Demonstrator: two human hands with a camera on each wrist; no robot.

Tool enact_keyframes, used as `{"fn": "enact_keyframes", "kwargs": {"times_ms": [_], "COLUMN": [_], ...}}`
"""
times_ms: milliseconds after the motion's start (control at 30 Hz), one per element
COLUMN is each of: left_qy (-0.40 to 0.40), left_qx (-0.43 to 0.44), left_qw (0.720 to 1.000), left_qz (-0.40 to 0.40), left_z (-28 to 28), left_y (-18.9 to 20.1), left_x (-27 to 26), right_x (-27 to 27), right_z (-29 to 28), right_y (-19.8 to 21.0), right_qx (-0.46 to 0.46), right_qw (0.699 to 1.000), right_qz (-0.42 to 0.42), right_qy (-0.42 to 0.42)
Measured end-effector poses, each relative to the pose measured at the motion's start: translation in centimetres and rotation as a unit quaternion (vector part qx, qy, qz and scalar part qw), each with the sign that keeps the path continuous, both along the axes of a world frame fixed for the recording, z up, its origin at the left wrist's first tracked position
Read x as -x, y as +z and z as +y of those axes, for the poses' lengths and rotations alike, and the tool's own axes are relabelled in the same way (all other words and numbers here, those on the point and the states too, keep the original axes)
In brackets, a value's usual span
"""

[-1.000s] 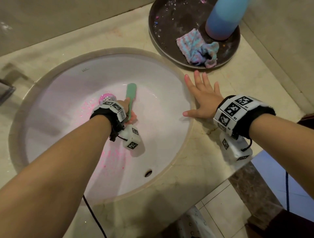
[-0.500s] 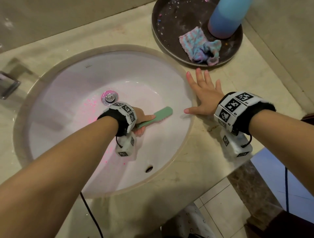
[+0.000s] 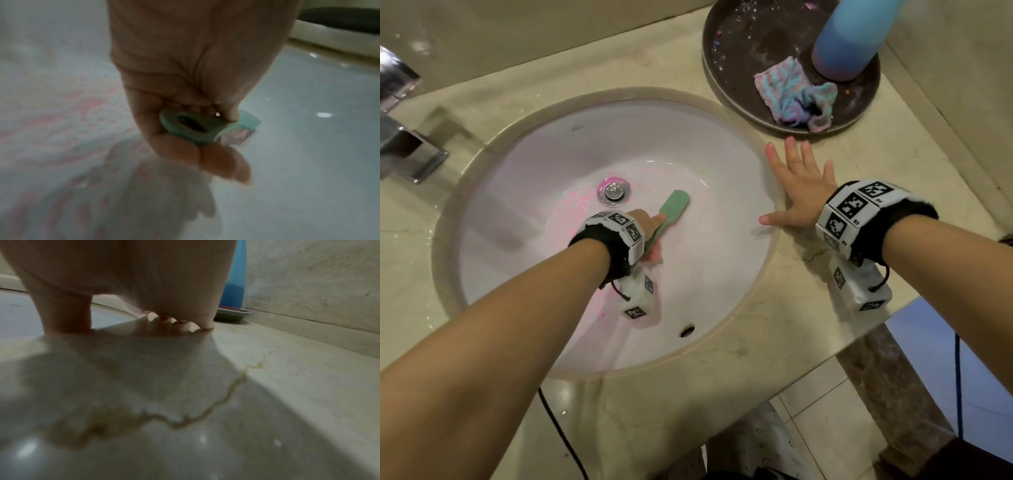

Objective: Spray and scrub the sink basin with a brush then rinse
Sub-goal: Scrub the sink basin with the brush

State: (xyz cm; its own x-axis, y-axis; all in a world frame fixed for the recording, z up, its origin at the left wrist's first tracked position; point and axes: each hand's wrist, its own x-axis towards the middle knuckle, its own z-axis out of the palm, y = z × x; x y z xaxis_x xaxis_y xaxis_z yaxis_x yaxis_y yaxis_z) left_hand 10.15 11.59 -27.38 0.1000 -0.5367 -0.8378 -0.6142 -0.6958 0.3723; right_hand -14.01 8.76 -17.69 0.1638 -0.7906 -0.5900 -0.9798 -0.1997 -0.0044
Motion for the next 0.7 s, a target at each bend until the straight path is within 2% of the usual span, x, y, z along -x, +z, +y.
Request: {"fn": "enact_keyframes", "kwargs": {"times_ms": [100, 200, 300, 367, 433, 500, 600, 700], "left_qy": [0.075, 0.155, 0.184, 0.194, 0.21, 0.26, 0.33, 0.382], "left_qx": [0.01, -0.006, 0.023, 0.04, 0.046, 0.057, 0.079, 0.093], "left_qw": [0.995, 0.977, 0.969, 0.965, 0.958, 0.942, 0.909, 0.882], "left_qz": [0.069, 0.149, 0.162, 0.172, 0.188, 0.204, 0.242, 0.259], "left_z": [0.3, 0.8, 1.1, 1.4, 1.9, 2.3, 3.0, 3.8], "left_y": [0.9, 2.4, 4.1, 5.1, 6.0, 6.6, 7.5, 8.5], "left_x": [-0.3, -0.9, -1.7, -2.5, -3.3, -4.1, -4.7, -4.9], "right_x": [0.2, 0.2, -0.9, -2.6, -5.2, -7.9, -11.4, -13.9], "right_z": [-0.2, -0.7, -1.3, -1.3, -0.6, 0.3, 1.7, 2.7], "right_y": [0.2, 0.7, 1.8, 2.6, 3.0, 2.8, 1.8, 1.3], "right_qx": [-0.004, -0.011, 0.02, 0.063, 0.068, 0.015, -0.117, -0.246], "right_qw": [1.0, 0.999, 0.997, 0.997, 0.996, 0.992, 0.977, 0.927], "right_qz": [0.013, 0.039, 0.064, 0.025, -0.063, -0.125, -0.176, -0.267], "right_qy": [0.013, 0.029, 0.035, 0.032, 0.011, -0.017, -0.032, -0.096]}}
